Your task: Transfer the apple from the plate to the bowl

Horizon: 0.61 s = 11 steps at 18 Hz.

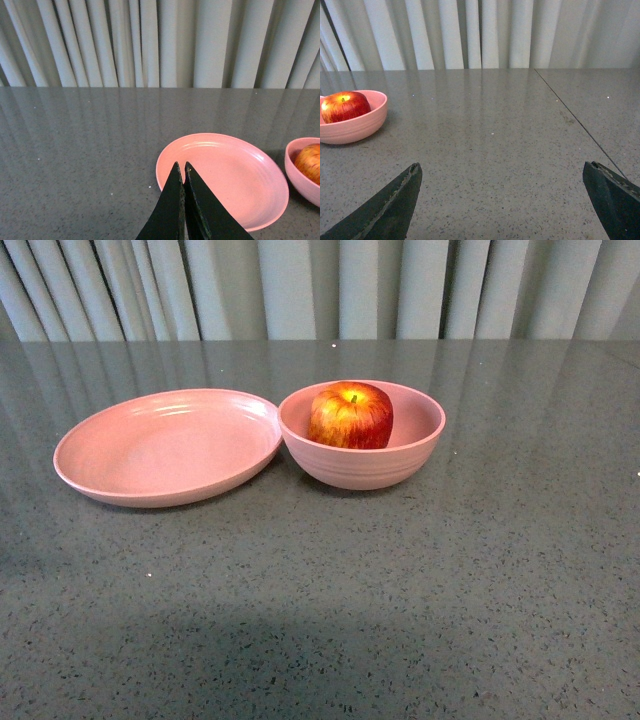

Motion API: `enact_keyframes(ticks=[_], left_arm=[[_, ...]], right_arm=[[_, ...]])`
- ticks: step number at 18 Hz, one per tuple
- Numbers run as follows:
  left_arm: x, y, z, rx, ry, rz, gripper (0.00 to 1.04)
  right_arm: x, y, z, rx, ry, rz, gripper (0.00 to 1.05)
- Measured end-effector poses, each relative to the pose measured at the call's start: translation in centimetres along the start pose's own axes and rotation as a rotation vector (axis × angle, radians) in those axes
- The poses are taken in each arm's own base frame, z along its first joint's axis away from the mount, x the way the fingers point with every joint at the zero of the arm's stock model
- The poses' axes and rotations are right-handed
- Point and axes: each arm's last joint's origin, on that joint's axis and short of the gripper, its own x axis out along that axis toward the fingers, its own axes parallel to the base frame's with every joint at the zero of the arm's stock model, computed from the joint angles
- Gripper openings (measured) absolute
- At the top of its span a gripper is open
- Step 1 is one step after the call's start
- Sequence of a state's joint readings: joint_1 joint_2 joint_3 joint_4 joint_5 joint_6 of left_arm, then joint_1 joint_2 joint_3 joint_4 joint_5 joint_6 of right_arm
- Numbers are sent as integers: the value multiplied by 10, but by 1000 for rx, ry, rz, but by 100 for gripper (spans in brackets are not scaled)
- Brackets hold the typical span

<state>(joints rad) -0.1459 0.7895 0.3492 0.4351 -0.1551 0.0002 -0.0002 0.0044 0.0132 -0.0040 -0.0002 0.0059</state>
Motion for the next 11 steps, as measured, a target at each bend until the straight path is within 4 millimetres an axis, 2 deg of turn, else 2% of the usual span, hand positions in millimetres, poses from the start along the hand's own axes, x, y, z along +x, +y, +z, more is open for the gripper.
enact_keyframes(ticks=[1,2,8,11], left_arm=[[-16,7,-22,0,-1,-11,1],[-21,9,-29,1,5,-11,1],[-28,18,-37,0,0,-14,1],[-38,21,-48,-1,-1,-14,1]], right_arm=[[0,0,0,0,0,0,98],[0,0,0,0,0,0,98],[0,0,0,0,0,0,98],[0,0,0,0,0,0,98]])
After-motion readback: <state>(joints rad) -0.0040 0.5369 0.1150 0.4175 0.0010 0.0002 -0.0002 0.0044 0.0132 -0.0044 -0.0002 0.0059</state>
